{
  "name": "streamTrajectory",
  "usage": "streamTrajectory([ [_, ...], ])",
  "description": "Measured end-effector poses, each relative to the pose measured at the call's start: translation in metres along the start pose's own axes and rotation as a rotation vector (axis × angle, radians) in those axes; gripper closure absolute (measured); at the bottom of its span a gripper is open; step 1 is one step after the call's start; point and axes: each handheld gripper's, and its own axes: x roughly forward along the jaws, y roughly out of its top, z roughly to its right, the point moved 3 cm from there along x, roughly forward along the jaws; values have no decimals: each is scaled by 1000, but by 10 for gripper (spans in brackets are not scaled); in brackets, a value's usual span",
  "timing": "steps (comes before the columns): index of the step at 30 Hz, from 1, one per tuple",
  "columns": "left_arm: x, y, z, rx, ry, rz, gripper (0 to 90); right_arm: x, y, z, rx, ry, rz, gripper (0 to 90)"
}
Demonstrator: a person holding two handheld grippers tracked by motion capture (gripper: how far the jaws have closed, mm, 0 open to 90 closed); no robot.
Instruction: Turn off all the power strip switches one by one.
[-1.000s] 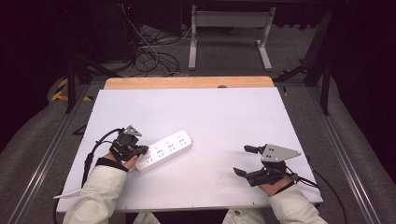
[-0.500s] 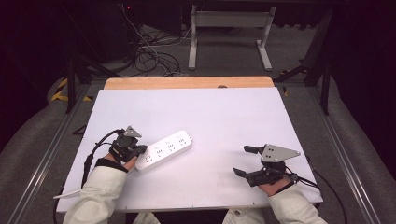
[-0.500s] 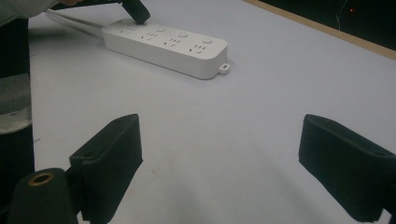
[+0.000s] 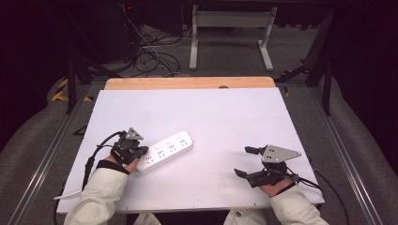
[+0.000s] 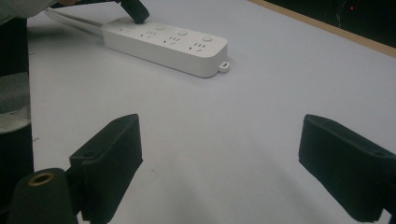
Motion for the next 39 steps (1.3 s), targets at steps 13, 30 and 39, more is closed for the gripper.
streamTrajectory([
  [13,-23,16,3,-12,0,131,900,-1,-1,0,-2,-7,-2,135],
  [30,-19,31,7,-8,-70,164,900,-2,-1,0,-3,-10,-2,135],
  [39,1,42,12,9,-80,139,900,-2,-1,0,-5,-6,-1,135],
])
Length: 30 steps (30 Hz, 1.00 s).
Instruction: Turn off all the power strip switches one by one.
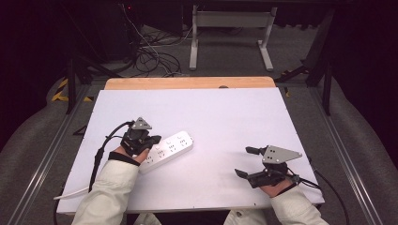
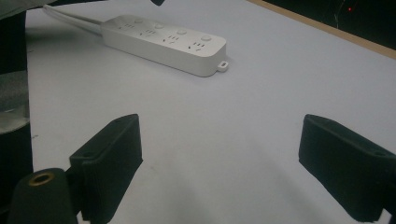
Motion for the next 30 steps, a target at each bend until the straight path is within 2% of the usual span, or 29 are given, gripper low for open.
streamTrajectory([
  [4,5,-1,0,11,30,-18,900,0,0,0,-3,1,-1,135],
  [11,15,-3,0,6,19,-53,900,1,0,0,-5,3,-3,135],
  [16,15,-5,-1,-4,2,-62,900,0,0,0,-7,3,-2,135],
  [30,16,-7,-4,5,12,-102,900,1,-1,0,-5,4,-7,134],
])
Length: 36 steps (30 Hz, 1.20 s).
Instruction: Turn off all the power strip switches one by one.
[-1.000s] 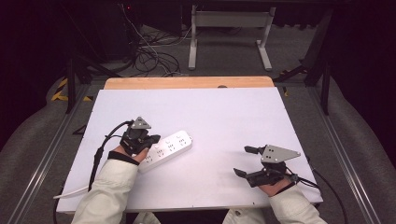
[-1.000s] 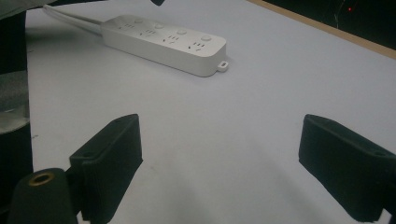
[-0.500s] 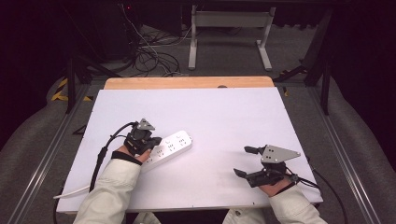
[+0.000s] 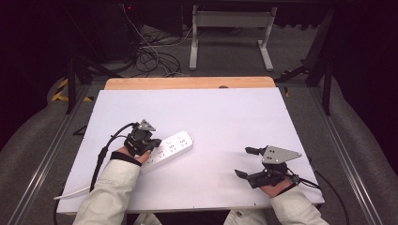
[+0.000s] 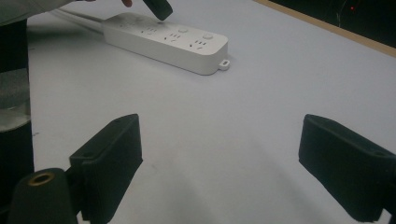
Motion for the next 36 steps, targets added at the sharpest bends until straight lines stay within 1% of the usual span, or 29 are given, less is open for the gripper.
streamTrajectory([
  [4,0,0,0,5,13,-15,900,0,0,0,3,1,1,135],
  [5,0,-1,0,6,11,-24,900,0,0,0,3,0,0,135],
  [7,0,-1,0,6,7,-26,900,0,0,0,3,1,1,135],
  [10,2,-1,-1,9,13,-30,900,0,0,0,3,1,0,135],
  [14,2,-2,0,11,3,-31,900,0,0,0,3,1,-1,135],
  [15,3,-2,0,10,-7,-32,900,0,0,0,3,1,0,134],
  [16,3,-2,0,12,-15,-31,900,0,0,0,3,1,0,134],
  [18,4,-2,1,11,-14,-32,900,0,0,0,2,2,1,135],
  [20,4,-3,-1,5,-13,-25,900,0,0,0,2,2,1,135],
  [22,4,-4,-2,1,-1,-24,900,0,0,0,2,2,1,135],
  [23,4,-5,-3,-7,0,-24,900,0,0,0,1,2,1,135],
  [26,4,-6,-4,-7,-4,-15,900,0,0,0,-2,3,1,135],
  [29,4,-6,-4,-5,1,-14,900,0,0,0,-1,4,0,135],
  [31,4,-6,-3,-13,-3,-8,900,0,0,0,-1,3,0,135],
  [34,4,-7,-3,0,4,-6,900,0,0,0,-2,4,-1,134],
  [35,4,-7,-2,-7,-35,-4,900,0,0,0,-1,4,-1,135],
  [36,5,-7,-1,-9,-57,0,900,0,0,0,-1,4,-1,135],
])
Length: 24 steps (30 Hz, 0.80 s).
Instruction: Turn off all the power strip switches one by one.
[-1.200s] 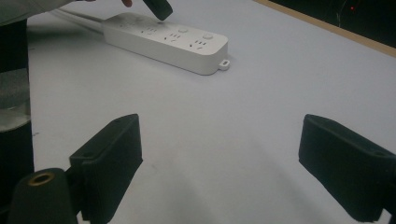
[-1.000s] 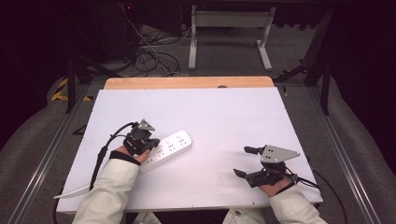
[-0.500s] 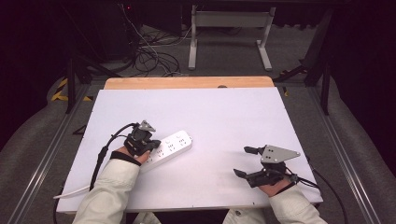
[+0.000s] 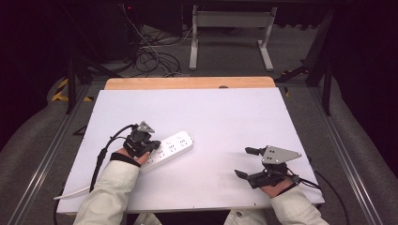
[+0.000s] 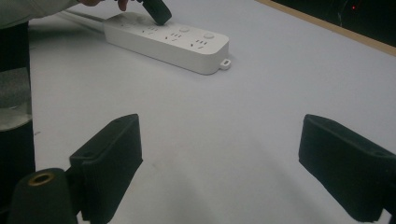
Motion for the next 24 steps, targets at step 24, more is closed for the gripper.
streamTrajectory([
  [24,0,-5,-2,-51,-15,36,900,-1,0,-2,2,3,3,135],
])
